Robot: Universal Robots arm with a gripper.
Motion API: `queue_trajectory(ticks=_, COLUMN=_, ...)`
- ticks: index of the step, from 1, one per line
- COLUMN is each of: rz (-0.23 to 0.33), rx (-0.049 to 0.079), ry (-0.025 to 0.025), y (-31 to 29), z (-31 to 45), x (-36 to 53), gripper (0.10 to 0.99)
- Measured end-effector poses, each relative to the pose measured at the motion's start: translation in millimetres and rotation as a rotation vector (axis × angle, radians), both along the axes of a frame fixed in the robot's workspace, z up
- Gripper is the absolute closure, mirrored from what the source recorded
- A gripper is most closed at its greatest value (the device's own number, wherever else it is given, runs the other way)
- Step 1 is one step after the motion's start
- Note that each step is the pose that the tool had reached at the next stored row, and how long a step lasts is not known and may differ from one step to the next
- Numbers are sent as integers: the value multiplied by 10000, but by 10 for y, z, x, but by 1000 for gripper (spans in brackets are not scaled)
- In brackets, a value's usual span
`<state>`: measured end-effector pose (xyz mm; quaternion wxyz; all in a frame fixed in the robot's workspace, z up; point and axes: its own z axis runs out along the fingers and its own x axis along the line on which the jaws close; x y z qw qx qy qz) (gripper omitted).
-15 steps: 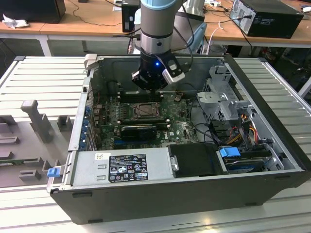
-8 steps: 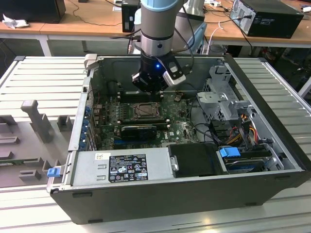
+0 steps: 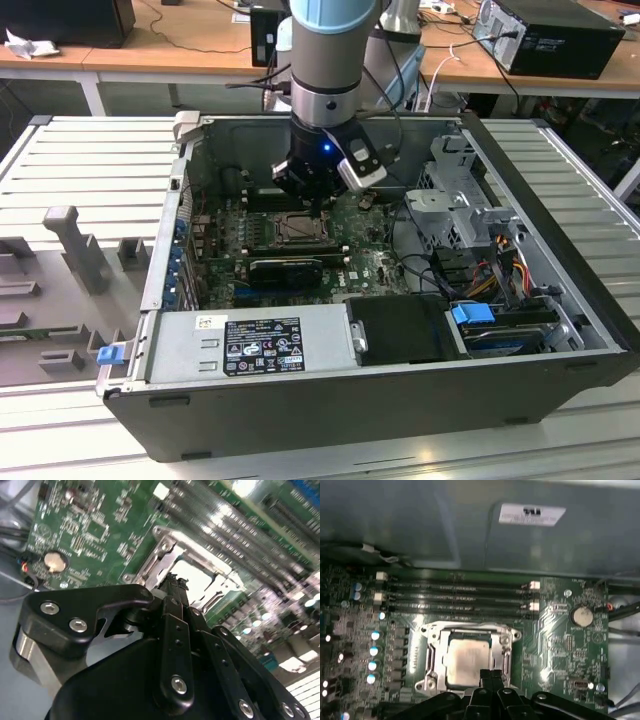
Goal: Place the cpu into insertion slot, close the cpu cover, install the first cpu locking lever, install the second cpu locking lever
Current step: 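Install the second cpu locking lever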
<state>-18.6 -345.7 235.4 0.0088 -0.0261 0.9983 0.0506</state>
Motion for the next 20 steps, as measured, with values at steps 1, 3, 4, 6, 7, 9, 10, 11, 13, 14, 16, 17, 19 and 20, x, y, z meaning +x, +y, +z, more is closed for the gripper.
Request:
queue_trajectory(ticks=1, rz=1, rx=1, ry=73, y=-40, z=-3, x=2, gripper=980)
queue_trajectory(ticks=3, rz=2, rx=2, ry=149, y=-72, z=-6, x=4, gripper=980)
queue_trajectory(ticks=4, rz=1, rx=0, ry=154, y=-82, z=-6, x=4, gripper=980)
queue_trajectory(ticks=6, rz=1, rx=1, ry=156, y=-99, z=-7, x=4, gripper=980)
queue_trajectory(ticks=7, rz=1, rx=1, ry=156, y=-106, z=-7, x=4, gripper=980)
queue_trajectory(ticks=9, rz=-1, rx=1, ry=156, y=-125, z=-7, x=3, gripper=980)
queue_trajectory(ticks=10, rz=-1, rx=2, ry=155, y=-127, z=-7, x=3, gripper=980)
queue_trajectory(ticks=11, rz=0, rx=1, ry=155, y=-133, z=-7, x=4, gripper=980)
queue_trajectory(ticks=13, rz=1, rx=1, ry=155, y=-139, z=-7, x=4, gripper=980)
queue_trajectory(ticks=14, rz=1, rx=0, ry=156, y=-141, z=-7, x=4, gripper=980)
queue_trajectory(ticks=16, rz=0, rx=0, ry=156, y=-143, z=-7, x=4, gripper=980)
queue_trajectory(ticks=17, rz=1, rx=0, ry=156, y=-145, z=-7, x=4, gripper=980)
queue_trajectory(ticks=19, rz=2, rx=0, ry=156, y=-151, z=-7, x=4, gripper=980)
queue_trajectory(ticks=20, rz=1, rx=0, ry=156, y=-155, z=-7, x=4, gripper=980)
